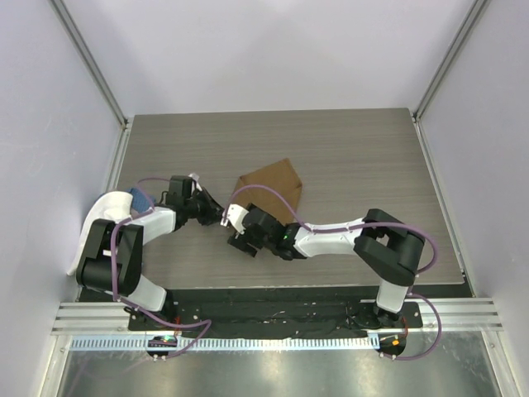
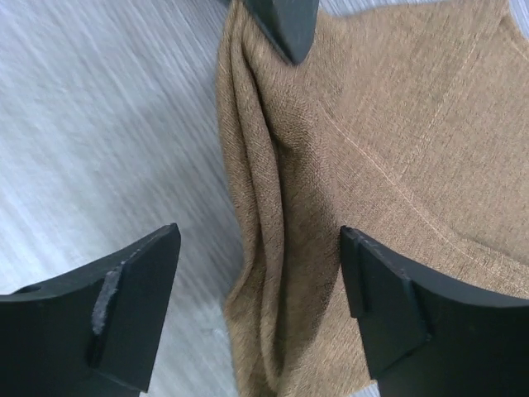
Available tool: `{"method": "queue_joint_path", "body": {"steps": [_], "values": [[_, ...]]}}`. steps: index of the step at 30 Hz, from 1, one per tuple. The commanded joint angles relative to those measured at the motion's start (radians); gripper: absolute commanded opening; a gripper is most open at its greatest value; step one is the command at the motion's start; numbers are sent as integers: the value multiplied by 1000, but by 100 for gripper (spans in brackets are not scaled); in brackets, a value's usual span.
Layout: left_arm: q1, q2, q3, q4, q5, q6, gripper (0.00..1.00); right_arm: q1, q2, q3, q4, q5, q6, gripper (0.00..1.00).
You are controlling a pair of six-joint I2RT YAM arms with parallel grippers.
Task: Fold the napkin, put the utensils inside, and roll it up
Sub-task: Roll the napkin with the utensil
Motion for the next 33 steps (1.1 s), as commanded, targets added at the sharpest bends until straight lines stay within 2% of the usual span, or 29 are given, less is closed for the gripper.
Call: {"method": "queue_joint_path", "body": {"steps": [1,7,9,10,13,14,15,16,17,18,21,26,31,33], "values": [[8,0,47,-21,27,25,0,8,41,-13,101,142,-46,81],[10,4,53,-28,26,30,0,13,67,-25,127,191,-66,60],[11,7,54,-28,27,30,0,16,71,-31,127,199,-70,49],[11,7,56,-26,29,30,0,16,76,-31,124,194,-70,39],[13,15,54,0,44,30,0,16,88,-13,63,130,-57,21],[14,15,53,9,47,33,6,16,90,18,-1,113,-44,6],[16,9,51,18,43,34,22,17,91,35,-35,80,-35,4],[17,6,47,27,32,38,31,14,91,50,-66,61,-9,1],[25,0,44,29,15,45,40,10,88,88,-127,34,3,1],[28,-8,33,29,-23,48,56,5,88,113,-186,-24,18,1],[30,-43,7,20,-106,73,71,-36,97,222,-346,-134,81,1],[33,-139,-36,-17,-243,122,79,-133,152,383,-543,-446,137,1],[33,-245,-98,-22,-378,150,84,-213,226,440,-587,-629,160,1],[33,-293,-133,-2,-392,148,85,-246,243,446,-590,-717,160,1]]}}
